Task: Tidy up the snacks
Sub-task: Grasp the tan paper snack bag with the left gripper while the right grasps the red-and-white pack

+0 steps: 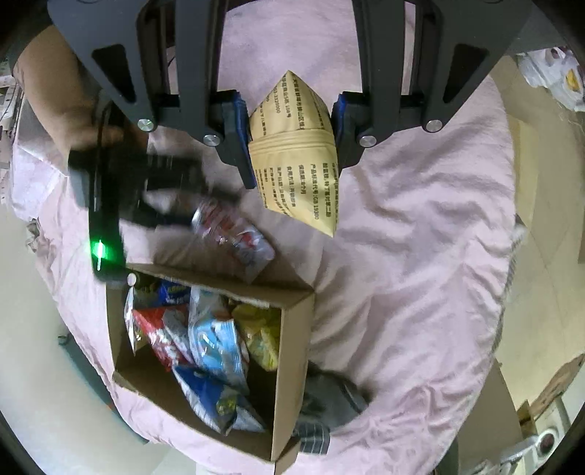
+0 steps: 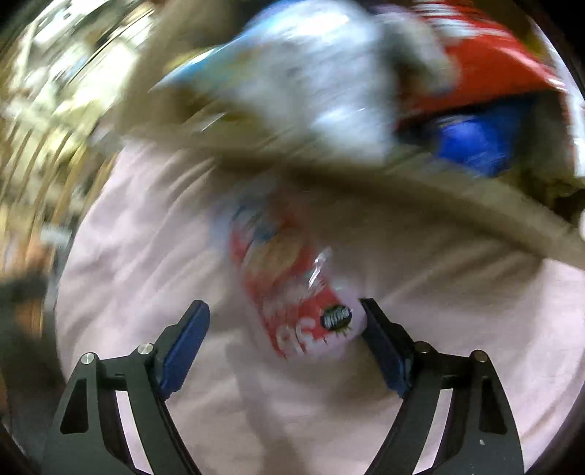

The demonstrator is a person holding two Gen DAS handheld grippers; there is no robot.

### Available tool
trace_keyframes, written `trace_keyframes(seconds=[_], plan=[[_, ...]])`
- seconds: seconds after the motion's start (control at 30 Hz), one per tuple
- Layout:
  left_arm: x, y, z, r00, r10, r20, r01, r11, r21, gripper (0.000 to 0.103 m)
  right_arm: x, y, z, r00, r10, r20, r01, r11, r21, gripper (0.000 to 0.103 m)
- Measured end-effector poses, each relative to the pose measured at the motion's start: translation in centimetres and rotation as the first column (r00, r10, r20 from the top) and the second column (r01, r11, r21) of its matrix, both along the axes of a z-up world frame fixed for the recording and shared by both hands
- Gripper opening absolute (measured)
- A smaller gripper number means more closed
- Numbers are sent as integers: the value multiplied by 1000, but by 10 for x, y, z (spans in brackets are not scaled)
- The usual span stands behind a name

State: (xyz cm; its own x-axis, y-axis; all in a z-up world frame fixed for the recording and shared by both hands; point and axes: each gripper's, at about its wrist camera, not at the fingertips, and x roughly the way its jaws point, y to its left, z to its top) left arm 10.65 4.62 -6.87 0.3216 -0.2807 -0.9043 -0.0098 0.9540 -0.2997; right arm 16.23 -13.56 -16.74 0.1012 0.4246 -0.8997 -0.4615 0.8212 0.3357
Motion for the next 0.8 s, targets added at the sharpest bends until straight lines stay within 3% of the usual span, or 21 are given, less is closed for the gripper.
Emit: trace_keyframes(seconds=[0.07, 0.13, 0.23, 0.37, 0.67, 0.77, 0.8], plan=[[1, 2, 4, 1000, 11, 14, -11, 1000, 2, 31, -15, 13, 4, 996, 91, -24, -90, 995, 42, 84], [4, 4, 5, 1000, 22, 18, -22, 1000, 8, 31, -22, 20, 8, 992, 126, 1, -126, 992, 5, 82], [6, 7, 4, 999, 39, 17, -39, 999, 25, 31, -15, 16, 7, 999, 40, 22, -38, 996, -78, 82], [8, 8, -2, 999, 51, 11, -52, 997, 61, 31, 4, 11, 5, 996, -89, 14, 90, 994, -66, 82], [14, 13, -11, 995, 97, 11, -98, 990, 100, 31, 17, 55, -11, 992, -111, 66, 123, 968, -218, 83], [14, 14, -12, 994, 109, 13, -109, 988, 110, 31, 17, 64, -12, 990, -107, 96, 127, 961, -244, 74], [14, 14, -13, 994, 112, 12, -112, 987, 113, 31, 15, 71, -13, 990, -103, 101, 125, 961, -246, 66]])
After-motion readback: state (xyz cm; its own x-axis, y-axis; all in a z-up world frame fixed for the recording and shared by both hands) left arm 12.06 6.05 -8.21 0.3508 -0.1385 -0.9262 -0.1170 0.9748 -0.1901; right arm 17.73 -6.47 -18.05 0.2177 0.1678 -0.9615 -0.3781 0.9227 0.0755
